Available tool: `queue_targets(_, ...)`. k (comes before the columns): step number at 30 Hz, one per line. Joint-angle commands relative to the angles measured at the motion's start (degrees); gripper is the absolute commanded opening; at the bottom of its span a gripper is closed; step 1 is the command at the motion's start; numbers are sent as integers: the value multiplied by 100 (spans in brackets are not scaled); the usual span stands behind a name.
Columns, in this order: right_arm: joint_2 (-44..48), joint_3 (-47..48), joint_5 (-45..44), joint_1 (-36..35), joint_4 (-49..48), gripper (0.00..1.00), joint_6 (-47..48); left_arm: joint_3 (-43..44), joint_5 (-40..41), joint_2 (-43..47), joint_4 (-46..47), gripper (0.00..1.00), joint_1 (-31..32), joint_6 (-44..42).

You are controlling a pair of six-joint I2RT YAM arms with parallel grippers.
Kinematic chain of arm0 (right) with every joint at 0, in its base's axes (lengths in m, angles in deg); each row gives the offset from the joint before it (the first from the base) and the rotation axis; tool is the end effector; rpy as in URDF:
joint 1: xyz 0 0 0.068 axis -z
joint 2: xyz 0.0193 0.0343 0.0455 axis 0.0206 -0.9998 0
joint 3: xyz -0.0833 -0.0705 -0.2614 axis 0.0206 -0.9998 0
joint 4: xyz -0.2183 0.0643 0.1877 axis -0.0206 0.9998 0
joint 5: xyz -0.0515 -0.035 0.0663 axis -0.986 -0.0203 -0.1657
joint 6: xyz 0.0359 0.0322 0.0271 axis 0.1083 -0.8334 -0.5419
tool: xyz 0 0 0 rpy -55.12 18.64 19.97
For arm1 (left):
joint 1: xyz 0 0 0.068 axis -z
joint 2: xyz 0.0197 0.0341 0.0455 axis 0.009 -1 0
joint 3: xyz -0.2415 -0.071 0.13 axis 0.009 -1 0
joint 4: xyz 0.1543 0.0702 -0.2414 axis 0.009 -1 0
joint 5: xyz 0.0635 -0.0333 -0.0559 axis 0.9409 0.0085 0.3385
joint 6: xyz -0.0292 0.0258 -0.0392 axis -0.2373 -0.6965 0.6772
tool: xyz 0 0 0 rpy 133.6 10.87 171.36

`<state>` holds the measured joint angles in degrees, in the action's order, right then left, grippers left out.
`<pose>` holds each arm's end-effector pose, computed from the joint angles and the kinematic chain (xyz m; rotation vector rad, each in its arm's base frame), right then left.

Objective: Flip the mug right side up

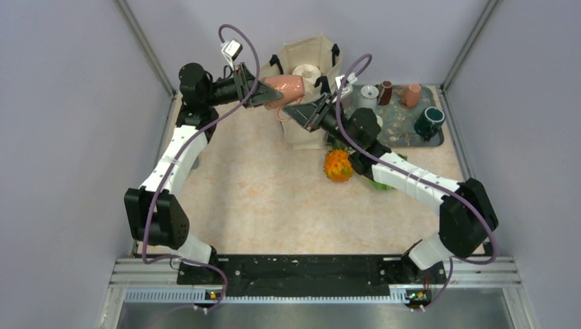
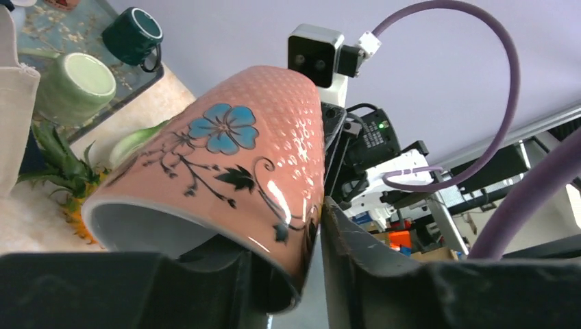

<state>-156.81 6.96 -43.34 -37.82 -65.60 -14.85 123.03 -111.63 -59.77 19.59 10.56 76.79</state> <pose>0.2926 0.2481 0.3629 -0.0997 1.4574 1.4311 0.3699 -0.1008 0.4372 0.3977 1.7464 -1.7697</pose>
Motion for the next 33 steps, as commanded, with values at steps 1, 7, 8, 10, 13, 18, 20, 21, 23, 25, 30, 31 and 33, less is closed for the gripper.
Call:
queue_targets(1,-345,376,437,-194,-623,0,-382,105,-213,98,753,21,60,455)
queue_targets(7,-352,409,350,-220,-36,16,-63,1187,1271,242,-3862,0,15,-3346)
queue_targets(8,-337,423,308,-213,166,31,62,1392,1621,228,-4379,0,15,-3812)
queue_targets(10,-280,448,176,-221,669,55,328,1726,2364,277,-5139,0,7,-4694)
queue_targets(13,-168,513,-43,-224,1556,82,895,2001,3776,356,-6050,0,5,-5862)
queue_targets(18,-10,617,-283,-222,2716,99,1811,1808,5750,424,-7033,0,-2,-7739)
queue_targets(20,61,614,-419,-220,2977,99,2039,1475,6488,379,-7188,0,-2,-8342)
queue_targets(21,125,612,-523,-217,3090,99,2143,1313,6816,311,-7246,0,-2,-8575)
queue_targets(23,202,597,-659,-224,3240,99,2317,1036,7390,98,-7311,0,-31,-8903)
queue_targets(25,256,600,-742,-217,3361,99,2460,894,7436,-178,-7376,0,-130,-9061)
queue_targets(30,410,654,-927,-224,3645,99,2724,1252,7415,-1160,-7747,0,-413,-9075)
queue_targets(31,466,632,-985,-222,3676,99,2771,1379,7390,-1365,-7844,0,-467,-9042)
queue_targets(33,585,571,-1092,-222,3716,99,2844,1590,7207,-1748,-7958,0,-570,-9003)
